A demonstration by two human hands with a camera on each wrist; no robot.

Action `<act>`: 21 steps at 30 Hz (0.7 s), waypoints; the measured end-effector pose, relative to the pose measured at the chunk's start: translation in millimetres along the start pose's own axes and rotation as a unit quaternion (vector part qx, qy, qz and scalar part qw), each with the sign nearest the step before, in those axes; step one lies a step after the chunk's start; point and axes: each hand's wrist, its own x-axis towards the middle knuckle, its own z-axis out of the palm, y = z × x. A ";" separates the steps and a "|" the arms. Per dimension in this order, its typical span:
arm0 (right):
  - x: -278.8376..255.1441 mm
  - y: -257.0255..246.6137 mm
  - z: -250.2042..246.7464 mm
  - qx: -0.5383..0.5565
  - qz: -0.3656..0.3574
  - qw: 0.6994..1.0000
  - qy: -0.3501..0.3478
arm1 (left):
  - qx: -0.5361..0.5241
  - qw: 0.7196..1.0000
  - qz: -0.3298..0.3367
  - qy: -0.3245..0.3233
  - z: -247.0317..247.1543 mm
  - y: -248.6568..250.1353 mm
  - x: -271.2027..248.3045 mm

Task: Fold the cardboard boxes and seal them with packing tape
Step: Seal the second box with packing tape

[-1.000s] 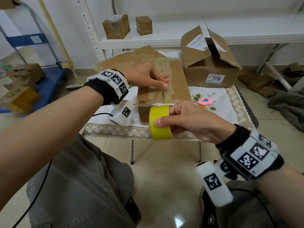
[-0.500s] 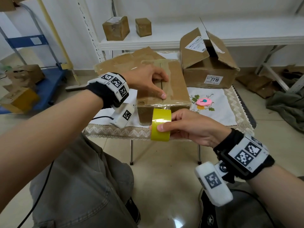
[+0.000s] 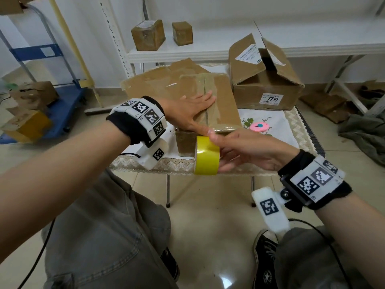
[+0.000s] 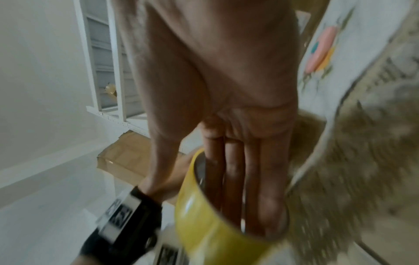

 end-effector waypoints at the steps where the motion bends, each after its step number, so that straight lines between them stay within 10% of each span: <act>1: -1.1 -2.8 -7.6 0.000 0.001 1.000 0.021 | -0.005 1.000 0.001 0.000 0.3 0.0 0.2; 11: 17.0 17.3 -83.8 -0.092 -0.030 0.939 0.329 | -0.003 1.000 -0.005 -0.010 -2.8 1.1 0.7; 21: 40.7 46.6 -98.9 -0.332 0.011 0.884 0.328 | -0.013 1.000 -0.003 0.008 0.9 -0.4 0.2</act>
